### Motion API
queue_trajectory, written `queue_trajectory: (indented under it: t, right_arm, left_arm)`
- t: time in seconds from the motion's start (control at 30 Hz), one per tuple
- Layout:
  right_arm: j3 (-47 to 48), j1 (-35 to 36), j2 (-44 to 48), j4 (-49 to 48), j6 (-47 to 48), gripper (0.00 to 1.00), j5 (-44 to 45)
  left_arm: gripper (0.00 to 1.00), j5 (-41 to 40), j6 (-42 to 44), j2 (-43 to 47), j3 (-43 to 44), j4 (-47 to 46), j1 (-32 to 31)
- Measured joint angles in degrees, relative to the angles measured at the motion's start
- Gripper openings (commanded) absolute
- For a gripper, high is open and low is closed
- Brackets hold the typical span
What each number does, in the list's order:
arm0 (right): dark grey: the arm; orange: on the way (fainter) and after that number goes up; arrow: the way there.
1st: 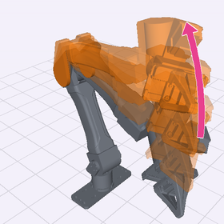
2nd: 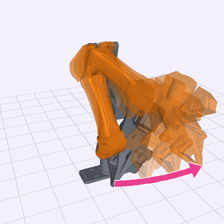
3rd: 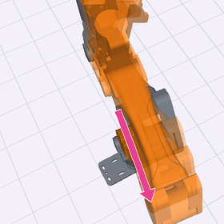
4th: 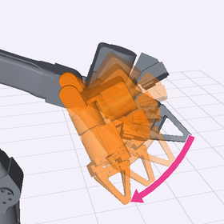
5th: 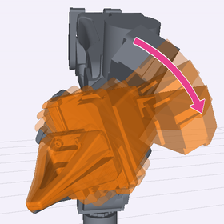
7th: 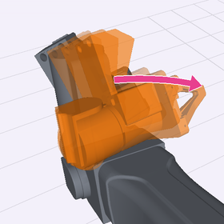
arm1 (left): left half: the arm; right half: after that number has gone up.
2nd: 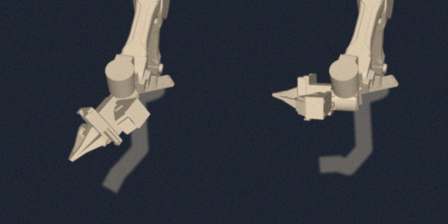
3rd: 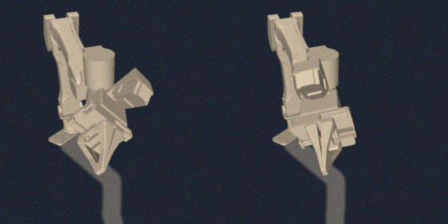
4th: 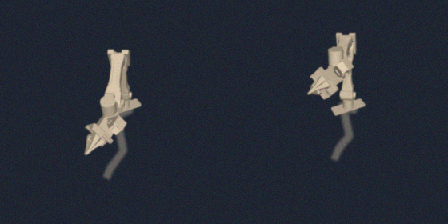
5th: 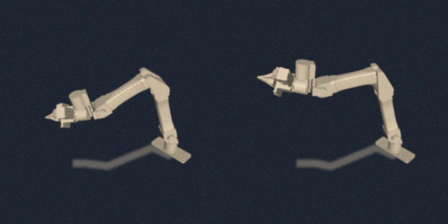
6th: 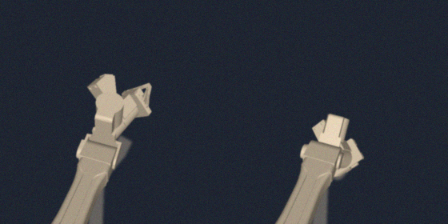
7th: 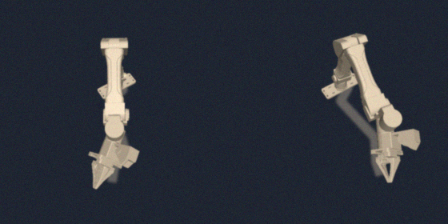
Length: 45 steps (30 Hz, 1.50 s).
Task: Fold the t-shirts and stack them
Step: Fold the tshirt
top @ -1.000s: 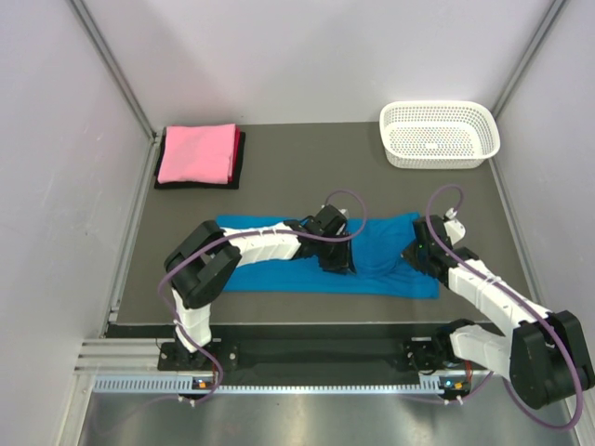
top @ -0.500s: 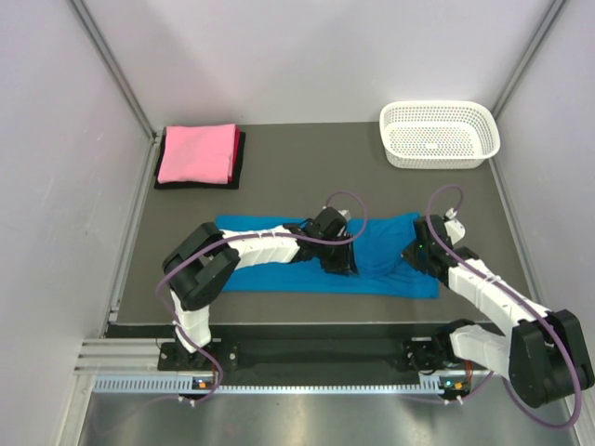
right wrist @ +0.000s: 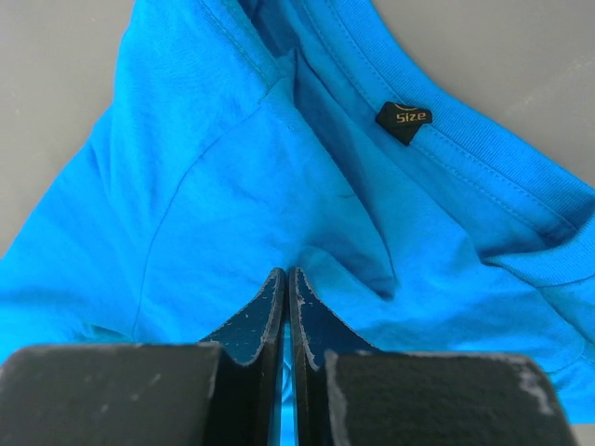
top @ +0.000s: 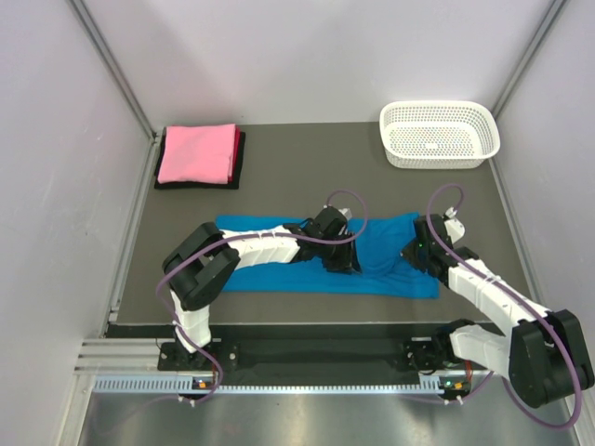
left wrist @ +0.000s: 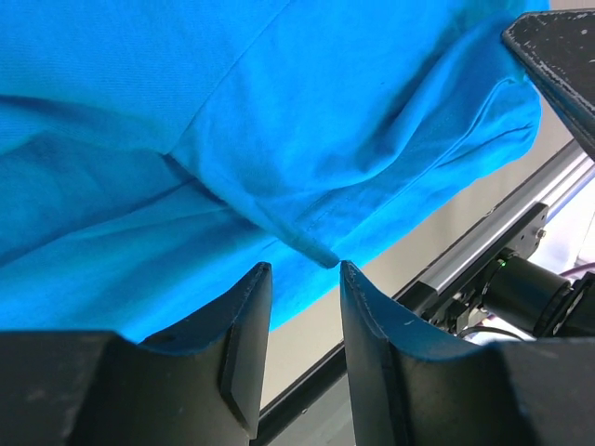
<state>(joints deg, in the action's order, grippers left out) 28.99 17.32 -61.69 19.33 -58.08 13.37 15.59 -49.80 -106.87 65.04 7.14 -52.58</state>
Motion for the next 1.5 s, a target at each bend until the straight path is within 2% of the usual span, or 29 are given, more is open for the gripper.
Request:
queue_trajectory:
  t: [0.2,0.3,0.4,0.63,1.03,1.5]
  right_arm:
    - [0.0,0.0,0.0,0.0,0.0,0.0,-0.2]
    - [0.0,0.0,0.0,-0.1,0.0,0.0,-0.2]
    - [0.0,0.0,0.0,-0.1,0.0,0.0,-0.3]
    - [0.0,-0.2,0.0,-0.1,0.0,0.0,-0.4]
    - [0.0,-1.3,0.0,-0.2,0.1,0.0,-0.7]
    - [0.1,-3.4,-2.6,-1.4,2.4,0.0,-0.9]
  left_arm:
    - [0.43,0.0,-0.9,0.0,0.0,-0.9,-0.3]
    - [0.39,0.0,-1.2,0.0,0.0,-1.2,-0.5]
    - [0.31,0.0,-1.3,-0.1,0.0,-1.2,-0.5]
    - [0.0,-0.5,-1.5,-0.9,0.7,0.0,-0.5]
    - [0.0,-4.6,-2.9,-2.2,3.9,4.8,1.1]
    - [0.0,-6.1,-4.8,-4.8,7.5,5.8,4.2]
